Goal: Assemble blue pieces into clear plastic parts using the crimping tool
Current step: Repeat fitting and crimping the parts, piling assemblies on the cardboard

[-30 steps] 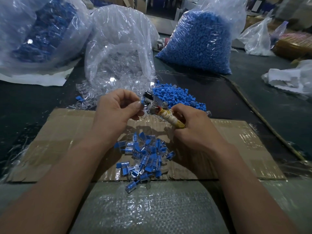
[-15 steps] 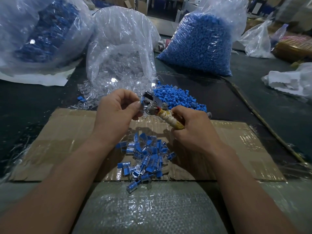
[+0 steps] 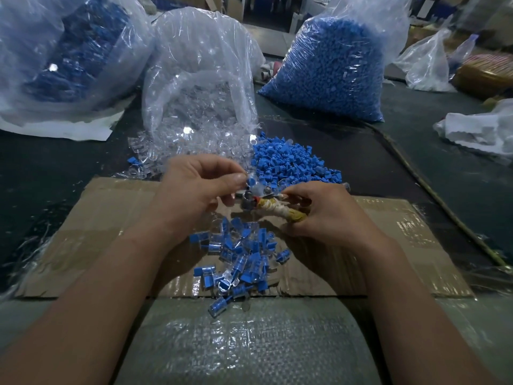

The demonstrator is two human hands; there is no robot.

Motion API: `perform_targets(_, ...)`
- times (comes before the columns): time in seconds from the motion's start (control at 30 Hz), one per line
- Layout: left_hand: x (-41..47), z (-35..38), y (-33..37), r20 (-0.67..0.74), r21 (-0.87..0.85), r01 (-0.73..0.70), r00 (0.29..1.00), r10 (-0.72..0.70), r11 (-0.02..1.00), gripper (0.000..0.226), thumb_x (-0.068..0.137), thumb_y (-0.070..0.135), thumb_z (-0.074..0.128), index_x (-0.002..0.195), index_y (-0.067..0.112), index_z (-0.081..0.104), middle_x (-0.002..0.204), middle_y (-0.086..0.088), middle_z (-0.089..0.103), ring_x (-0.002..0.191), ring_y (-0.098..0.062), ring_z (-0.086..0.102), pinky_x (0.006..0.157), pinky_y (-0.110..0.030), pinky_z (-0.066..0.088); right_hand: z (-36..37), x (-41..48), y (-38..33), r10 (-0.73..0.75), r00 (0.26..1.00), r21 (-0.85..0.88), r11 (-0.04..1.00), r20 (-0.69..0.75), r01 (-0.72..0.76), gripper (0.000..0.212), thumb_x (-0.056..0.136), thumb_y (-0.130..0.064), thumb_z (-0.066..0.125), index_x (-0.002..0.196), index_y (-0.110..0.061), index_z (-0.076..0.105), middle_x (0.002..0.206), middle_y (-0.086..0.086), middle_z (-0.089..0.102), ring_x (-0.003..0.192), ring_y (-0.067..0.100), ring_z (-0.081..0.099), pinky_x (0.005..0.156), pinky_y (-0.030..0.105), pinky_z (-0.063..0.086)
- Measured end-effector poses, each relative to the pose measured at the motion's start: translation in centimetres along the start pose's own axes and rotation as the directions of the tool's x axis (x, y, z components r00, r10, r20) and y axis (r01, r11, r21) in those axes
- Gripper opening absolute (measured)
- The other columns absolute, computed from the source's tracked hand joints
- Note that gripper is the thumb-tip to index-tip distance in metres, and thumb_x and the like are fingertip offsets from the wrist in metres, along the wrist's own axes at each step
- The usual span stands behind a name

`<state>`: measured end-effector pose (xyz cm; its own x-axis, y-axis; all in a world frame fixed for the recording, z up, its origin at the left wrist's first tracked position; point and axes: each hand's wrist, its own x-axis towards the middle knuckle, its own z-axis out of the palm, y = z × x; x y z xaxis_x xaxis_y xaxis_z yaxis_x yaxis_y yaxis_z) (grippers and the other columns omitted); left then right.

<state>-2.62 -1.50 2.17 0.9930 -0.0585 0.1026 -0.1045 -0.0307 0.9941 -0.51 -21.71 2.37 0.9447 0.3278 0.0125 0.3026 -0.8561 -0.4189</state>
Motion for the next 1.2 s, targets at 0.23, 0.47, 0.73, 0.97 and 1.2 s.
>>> perform_targets(0.23, 0.2, -0.7, -0.2, 0.329, 0.048, 0.102, 0.938, -0.112, 0.994, 0.023, 0.046, 0.03, 0.077, 0.066, 0.019, 0.073, 0.06, -0.004, 0.067, 0.042, -0.006, 0.051, 0.038, -0.015, 0.039, 0.2, 0.2, 0.6, 0.02, 0.999, -0.065, 0.998, 0.051, -0.017, 0.074, 0.053, -0.053, 0.08, 0.12, -0.03, 0.058, 0.1, -0.014, 0.054, 0.097, 0.01, 0.051, 0.085, 0.037, 0.046)
perform_targets(0.47, 0.2, -0.9, -0.6, 0.402, 0.151, 0.079, 0.906, -0.134, 0.985, 0.025, 0.051, 0.036, 0.076, 0.069, 0.019, 0.074, 0.062, -0.008, 0.067, 0.057, -0.018, 0.057, 0.054, -0.026, 0.044, 0.3, 0.4, 1.2, 0.011, 0.997, -0.051, 0.999, 0.079, -0.007, 0.077, 0.053, -0.055, 0.079, 0.121, -0.029, 0.054, 0.093, -0.017, 0.042, 0.092, 0.005, 0.042, 0.072, 0.024, 0.033)
perform_targets(0.73, 1.3, -0.7, -2.5, -0.258, 0.458, -0.01, 0.956, 0.143, 0.889, 0.01, 0.084, 0.011, 0.063, 0.084, 0.021, 0.067, 0.075, 0.009, 0.061, 0.064, 0.005, 0.058, 0.058, -0.008, 0.046, -0.1, 0.4, 1.6, 0.02, 0.995, 0.021, 1.0, 0.1, -0.022, 0.072, 0.06, -0.053, 0.076, 0.124, -0.029, 0.054, 0.099, -0.015, 0.044, 0.093, 0.003, 0.042, 0.072, 0.02, 0.034)
perform_targets(0.97, 2.4, -0.6, -3.7, -0.011, 0.793, -0.019, 0.999, 0.046, 0.608, 0.038, 0.093, 0.037, 0.045, 0.129, 0.026, 0.053, 0.12, -0.006, 0.053, 0.113, -0.021, 0.046, 0.098, -0.038, 0.036, 0.0, 0.5, 1.6, 0.035, 0.996, 0.063, 0.997, 0.079, -0.04, 0.059, 0.065, -0.059, 0.068, 0.116, -0.029, 0.058, 0.097, -0.015, 0.045, 0.088, 0.002, 0.043, 0.067, 0.012, 0.031)
perform_targets(1.2, 3.0, -0.7, -4.6, 0.055, 0.915, -0.014, 0.994, -0.091, 0.403, 0.052, 0.092, 0.055, 0.024, 0.137, 0.034, 0.04, 0.147, 0.004, 0.036, 0.133, -0.021, 0.03, 0.108, -0.04, 0.023, 0.1, 0.5, 1.5, 0.04, 0.995, 0.041, 0.998, 0.09, -0.044, 0.059, 0.067, -0.059, 0.067, 0.117, -0.029, 0.056, 0.101, -0.012, 0.046, 0.093, 0.006, 0.044, 0.072, 0.024, 0.034)
